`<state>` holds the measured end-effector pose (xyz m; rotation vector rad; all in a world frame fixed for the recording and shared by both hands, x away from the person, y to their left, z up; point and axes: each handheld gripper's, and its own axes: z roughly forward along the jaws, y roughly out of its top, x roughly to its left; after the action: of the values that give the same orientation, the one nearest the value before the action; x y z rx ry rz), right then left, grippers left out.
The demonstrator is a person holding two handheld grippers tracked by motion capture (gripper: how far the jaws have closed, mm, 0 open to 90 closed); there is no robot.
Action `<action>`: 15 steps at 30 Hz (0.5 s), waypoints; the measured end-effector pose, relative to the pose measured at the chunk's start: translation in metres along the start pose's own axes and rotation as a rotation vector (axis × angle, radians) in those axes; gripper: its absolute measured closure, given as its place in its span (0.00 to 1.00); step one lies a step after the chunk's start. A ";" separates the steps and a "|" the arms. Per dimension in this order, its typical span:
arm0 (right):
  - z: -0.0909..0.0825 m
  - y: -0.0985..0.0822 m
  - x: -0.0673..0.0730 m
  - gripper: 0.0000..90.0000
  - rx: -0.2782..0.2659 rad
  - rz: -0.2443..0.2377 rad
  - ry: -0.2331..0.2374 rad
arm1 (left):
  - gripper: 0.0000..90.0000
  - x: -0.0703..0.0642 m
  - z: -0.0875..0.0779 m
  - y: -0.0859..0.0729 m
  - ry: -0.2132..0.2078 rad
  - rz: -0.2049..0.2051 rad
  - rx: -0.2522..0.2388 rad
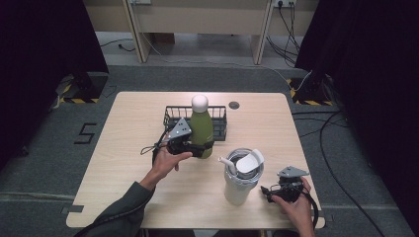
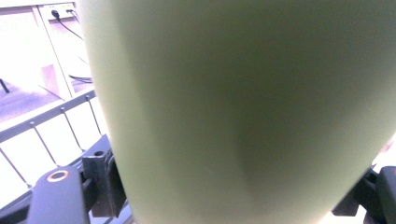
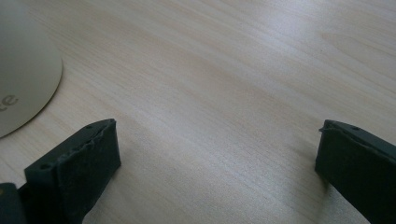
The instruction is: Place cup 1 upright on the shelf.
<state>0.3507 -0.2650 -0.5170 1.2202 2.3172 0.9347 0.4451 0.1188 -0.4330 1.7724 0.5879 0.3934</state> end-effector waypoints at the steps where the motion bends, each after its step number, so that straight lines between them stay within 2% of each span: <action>1: 0.000 0.000 0.000 0.00 0.000 0.000 0.000 | 0.22 0.001 -0.001 0.001 0.002 -0.002 0.000; 8: 0.000 0.000 0.000 0.00 0.001 0.001 -0.002 | 0.22 0.009 -0.007 0.008 0.001 -0.018 0.001; 15: 0.000 0.000 0.000 0.00 0.002 0.003 -0.003 | 0.22 0.018 -0.014 0.020 0.036 0.002 -0.004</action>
<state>0.3508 -0.2652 -0.5168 1.2251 2.3154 0.9313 0.4560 0.1367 -0.4105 1.7652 0.6111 0.4283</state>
